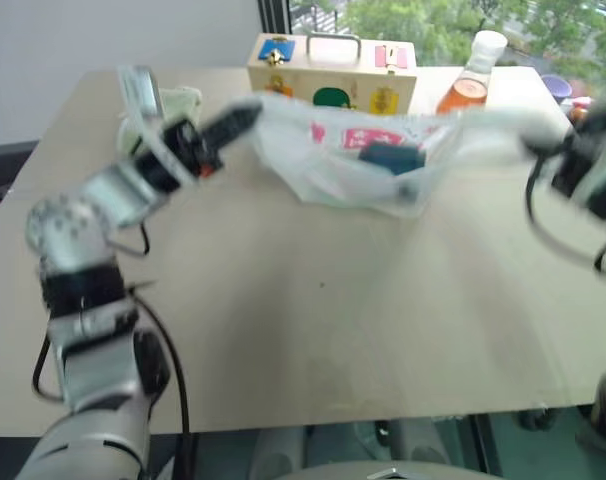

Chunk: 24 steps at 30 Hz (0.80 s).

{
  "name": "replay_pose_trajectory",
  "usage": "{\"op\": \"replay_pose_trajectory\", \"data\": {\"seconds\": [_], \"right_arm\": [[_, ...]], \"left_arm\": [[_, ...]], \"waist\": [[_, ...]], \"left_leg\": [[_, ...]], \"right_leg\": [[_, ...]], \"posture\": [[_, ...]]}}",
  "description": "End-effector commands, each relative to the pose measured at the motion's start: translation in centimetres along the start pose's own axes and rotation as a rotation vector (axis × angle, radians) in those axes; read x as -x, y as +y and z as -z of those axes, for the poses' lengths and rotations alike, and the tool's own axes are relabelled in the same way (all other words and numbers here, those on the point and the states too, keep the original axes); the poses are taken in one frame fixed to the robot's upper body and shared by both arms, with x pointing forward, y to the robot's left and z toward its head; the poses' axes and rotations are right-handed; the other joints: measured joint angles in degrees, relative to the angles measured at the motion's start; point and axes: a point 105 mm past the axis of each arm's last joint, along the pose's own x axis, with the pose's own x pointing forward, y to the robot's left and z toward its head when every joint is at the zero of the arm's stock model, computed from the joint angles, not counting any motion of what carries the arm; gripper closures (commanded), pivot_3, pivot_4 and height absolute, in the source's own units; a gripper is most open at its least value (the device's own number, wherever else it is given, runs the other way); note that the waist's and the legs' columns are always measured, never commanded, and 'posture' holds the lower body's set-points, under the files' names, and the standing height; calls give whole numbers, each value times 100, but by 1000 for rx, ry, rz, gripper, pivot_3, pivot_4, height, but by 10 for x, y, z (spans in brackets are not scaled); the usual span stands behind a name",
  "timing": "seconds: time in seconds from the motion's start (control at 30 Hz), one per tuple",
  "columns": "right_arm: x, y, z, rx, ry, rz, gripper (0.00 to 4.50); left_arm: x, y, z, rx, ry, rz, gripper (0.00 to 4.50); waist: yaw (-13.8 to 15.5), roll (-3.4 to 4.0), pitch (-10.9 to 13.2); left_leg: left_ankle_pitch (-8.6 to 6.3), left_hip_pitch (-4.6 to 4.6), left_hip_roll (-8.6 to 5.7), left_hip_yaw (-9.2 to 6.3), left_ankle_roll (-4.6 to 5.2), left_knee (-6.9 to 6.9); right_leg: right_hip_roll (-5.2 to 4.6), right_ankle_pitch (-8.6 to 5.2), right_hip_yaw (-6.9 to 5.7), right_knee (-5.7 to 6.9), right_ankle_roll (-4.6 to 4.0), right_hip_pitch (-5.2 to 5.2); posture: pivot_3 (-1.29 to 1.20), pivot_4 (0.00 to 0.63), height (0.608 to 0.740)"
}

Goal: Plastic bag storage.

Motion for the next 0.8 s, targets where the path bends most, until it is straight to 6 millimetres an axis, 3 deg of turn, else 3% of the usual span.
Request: {"op": "replay_pose_trajectory", "data": {"seconds": [0.03,0.1,0.23,0.33,0.43,0.53,0.67,0.7,0.77,0.8], "right_arm": [[19,52,30,73,92,-137,4500],[16,62,55,98,171,-157,4500],[-1,53,84,141,218,-69,4500],[-6,61,82,79,129,-99,4500],[-1,66,77,51,59,-144,4500],[6,63,75,27,-5,-135,3578],[24,61,77,36,-19,-163,1711],[31,62,79,45,-9,-181,995],[43,66,82,54,0,-227,50],[49,67,83,53,3,-241,12]], "left_arm": [[10,-1,22,-72,61,-56,4489],[12,14,43,-112,122,-133,4489],[15,32,71,-258,218,-227,4489],[24,35,78,-357,166,-276,4489],[34,21,80,-366,118,-202,4489],[47,16,84,-378,109,-209,3642],[67,10,93,-388,149,-198,1791],[71,8,95,-392,170,-197,1107],[79,6,102,-401,212,-190,180],[84,5,105,-404,229,-187,75]], "waist": [[22,-6,-4],[21,-15,-1],[-33,-9,-8],[-34,-14,-17],[0,-20,-23],[63,-19,-31],[138,-17,-32],[140,-17,-32],[150,-17,-32],[149,-17,-33]], "left_leg": [[-10,17,-4,-3,19,8],[-12,103,0,-5,22,18],[-26,227,9,-7,-4,48],[-28,224,54,-10,-6,40],[-12,217,47,21,24,50],[-13,162,50,16,23,20],[-19,126,48,23,25,-7],[-21,126,48,24,28,-8],[-23,128,48,28,30,-6],[-23,129,48,29,30,-6]], "right_leg": [[-1,0,0,7,0,15],[7,-19,-2,3,4,103],[9,-26,-2,-33,3,227],[2,-24,-36,-95,-1,243],[4,39,-16,-76,2,228],[19,51,-26,-79,-2,170],[17,44,-24,-86,-3,130],[17,43,-24,-88,-2,130],[15,39,-22,-88,-5,131],[16,28,-21,-88,-21,131]], "posture": [[0,150,740],[0,150,740],[0,150,740],[0,150,740],[0,150,740],[0,150,740],[0,150,740],[0,150,740],[0,150,740],[0,150,740]]}}
